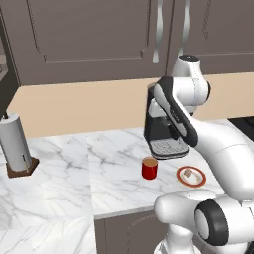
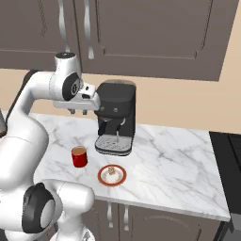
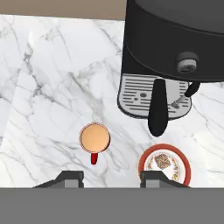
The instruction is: Take a sugar cube from the saucer and place it inside the coffee. Then, grab milk from the fridge and place it next to the coffee on the counter to sweeten the coffee.
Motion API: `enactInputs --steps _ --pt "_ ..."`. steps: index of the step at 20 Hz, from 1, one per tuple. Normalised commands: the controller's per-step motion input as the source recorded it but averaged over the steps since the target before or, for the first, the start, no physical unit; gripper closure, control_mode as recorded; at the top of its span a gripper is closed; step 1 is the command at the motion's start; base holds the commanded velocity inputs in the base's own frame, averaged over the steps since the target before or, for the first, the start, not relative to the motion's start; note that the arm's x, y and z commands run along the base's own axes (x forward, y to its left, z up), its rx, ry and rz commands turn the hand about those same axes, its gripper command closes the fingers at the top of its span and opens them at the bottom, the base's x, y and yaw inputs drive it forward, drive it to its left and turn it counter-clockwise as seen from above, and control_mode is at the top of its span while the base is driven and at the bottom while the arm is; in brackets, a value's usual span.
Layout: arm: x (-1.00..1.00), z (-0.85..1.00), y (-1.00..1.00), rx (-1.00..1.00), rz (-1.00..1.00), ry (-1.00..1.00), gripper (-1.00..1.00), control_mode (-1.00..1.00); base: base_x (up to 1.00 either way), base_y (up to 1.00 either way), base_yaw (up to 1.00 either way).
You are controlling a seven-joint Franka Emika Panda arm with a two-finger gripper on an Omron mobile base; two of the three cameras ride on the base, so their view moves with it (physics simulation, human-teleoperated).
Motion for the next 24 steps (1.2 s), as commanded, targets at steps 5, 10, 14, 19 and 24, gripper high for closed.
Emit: enactInputs --steps 5,10,14,19,24 --pt "-0.52 -0.39 0.02 0.0 0.0 -0.02 -1.0 -1.0 0.0 0.0 0.0" --pt "-0.89 -1.0 -0.7 0.11 0.0 0.11 -1.0 -1.0 0.0 0.0 0.0" --pt "-0.01 -1.0 -1.0 0.12 0.0 0.3 -1.0 -1.0 0.0 0.0 0.0" --pt "0.56 -0.81 -0.64 0.0 0.0 0.25 -1.0 -1.0 0.0 0.0 0.0" --pt "0.14 -0.47 -0.29 0.0 0.0 0.17 -1.0 -1.0 0.0 0.0 0.0"
